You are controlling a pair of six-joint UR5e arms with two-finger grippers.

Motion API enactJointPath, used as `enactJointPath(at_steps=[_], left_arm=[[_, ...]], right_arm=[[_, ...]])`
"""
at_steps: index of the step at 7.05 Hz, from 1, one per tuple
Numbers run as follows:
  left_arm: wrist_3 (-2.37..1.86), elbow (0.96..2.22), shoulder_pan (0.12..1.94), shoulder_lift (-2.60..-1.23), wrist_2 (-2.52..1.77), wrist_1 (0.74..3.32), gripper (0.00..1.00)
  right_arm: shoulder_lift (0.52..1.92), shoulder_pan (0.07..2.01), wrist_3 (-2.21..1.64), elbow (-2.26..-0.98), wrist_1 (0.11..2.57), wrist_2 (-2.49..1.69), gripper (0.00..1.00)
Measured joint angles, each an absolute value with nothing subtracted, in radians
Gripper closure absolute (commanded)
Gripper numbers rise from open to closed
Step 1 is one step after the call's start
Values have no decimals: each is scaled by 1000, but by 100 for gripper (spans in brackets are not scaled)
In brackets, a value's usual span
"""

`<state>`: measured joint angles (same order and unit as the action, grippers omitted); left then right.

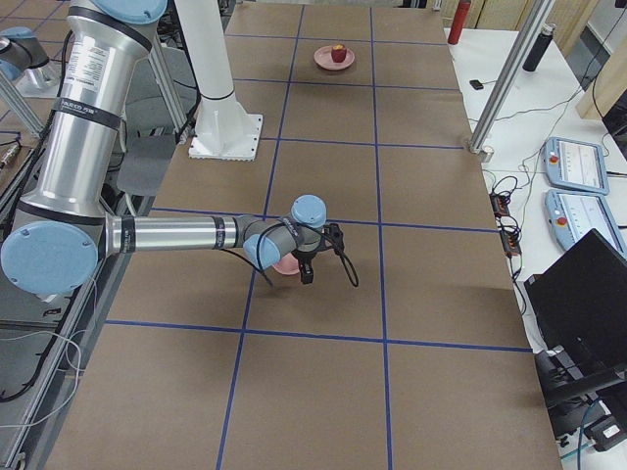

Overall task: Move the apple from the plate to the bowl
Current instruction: 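Reach the right gripper down to the pink bowl and grip its rim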

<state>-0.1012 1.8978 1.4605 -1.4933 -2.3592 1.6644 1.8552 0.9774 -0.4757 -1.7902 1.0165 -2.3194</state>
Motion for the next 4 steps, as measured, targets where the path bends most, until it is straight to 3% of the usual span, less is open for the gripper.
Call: enactJointPath(at_steps=[2, 4], left_arm=[[-103, 1910, 1462, -1492, -2360, 1663, 2], [-103, 1912, 1462, -1490, -2362, 1663, 2]], right_arm=[[1856, 963, -476, -1780, 1018, -2320, 96], [1857, 953, -478, -1777, 1018, -2321, 100]])
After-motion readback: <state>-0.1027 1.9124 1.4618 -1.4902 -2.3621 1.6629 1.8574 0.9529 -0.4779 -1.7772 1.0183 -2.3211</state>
